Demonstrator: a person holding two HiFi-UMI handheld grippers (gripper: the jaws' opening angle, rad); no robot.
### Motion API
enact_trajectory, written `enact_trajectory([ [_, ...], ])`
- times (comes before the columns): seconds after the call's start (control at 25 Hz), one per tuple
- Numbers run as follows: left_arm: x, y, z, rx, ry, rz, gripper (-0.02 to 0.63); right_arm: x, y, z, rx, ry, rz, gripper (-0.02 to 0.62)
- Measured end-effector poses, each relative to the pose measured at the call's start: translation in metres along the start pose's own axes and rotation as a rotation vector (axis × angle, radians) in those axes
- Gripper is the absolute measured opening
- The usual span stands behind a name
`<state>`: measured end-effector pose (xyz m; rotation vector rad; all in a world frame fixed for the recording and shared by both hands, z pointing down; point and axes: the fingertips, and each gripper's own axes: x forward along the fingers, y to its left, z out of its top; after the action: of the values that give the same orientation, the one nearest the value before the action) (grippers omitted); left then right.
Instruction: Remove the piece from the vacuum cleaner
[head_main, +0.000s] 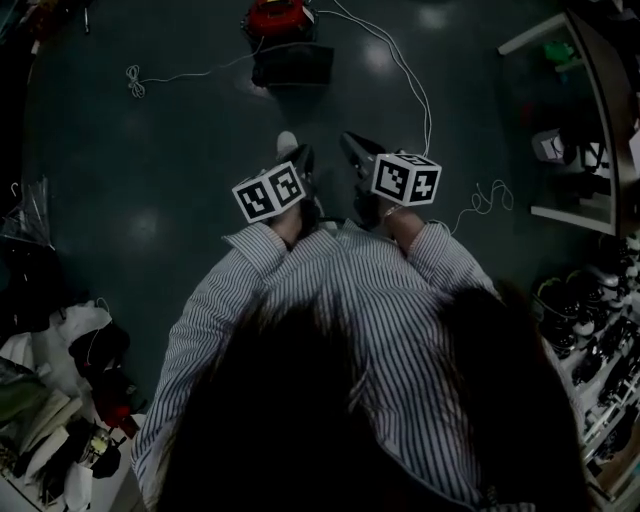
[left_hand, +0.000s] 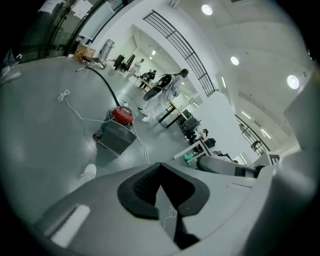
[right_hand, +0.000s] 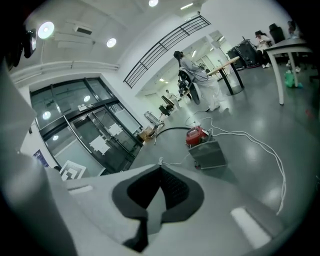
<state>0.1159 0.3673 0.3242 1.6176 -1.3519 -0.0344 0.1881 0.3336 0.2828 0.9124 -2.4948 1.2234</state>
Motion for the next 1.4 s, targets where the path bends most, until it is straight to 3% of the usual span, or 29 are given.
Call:
enact_trajectory([
  [0.12,0.031,0.019,0.037,-0.024,0.006,0.006,0.006,0.031,-0.020,0.031,0.028,-0.024,-0.020,0.002],
  [0.32,0.083,0.041,0.133,-0.015,-0.001,-0.016,0.006,0.099,-0.041,0.102,0.063,-0.061,-0.060,0.002],
  [0.6,0.141,0.053,0.249,0.089,0.026,-0.062,0.006,0.186,-0.040,0.193,0.049,-0.093,-0.084,0.002],
  [0.8,0.174,0.068,0.264,0.105,0.091,-0.043,0.006,0.206,-0.064,0.199,0.141,-0.084,-0.117,0.002],
  [0.96,0.192,0.082,0.257,0.093,0.157,-0.038,0.006,0.222,-0.087,0.203,0.143,-0.049,-0.161,0.002],
  [1.12,0.208,0.098,0.261,0.096,0.171,-0.011,0.006,0.250,-0.106,0.206,0.116,0.022,-0.158,0.002],
  [1.4,0.266,0.145,0.259,0.320,0.187,0.022,0.006,0.322,-0.149,0.179,0.012,0.187,-0.096,0.002],
])
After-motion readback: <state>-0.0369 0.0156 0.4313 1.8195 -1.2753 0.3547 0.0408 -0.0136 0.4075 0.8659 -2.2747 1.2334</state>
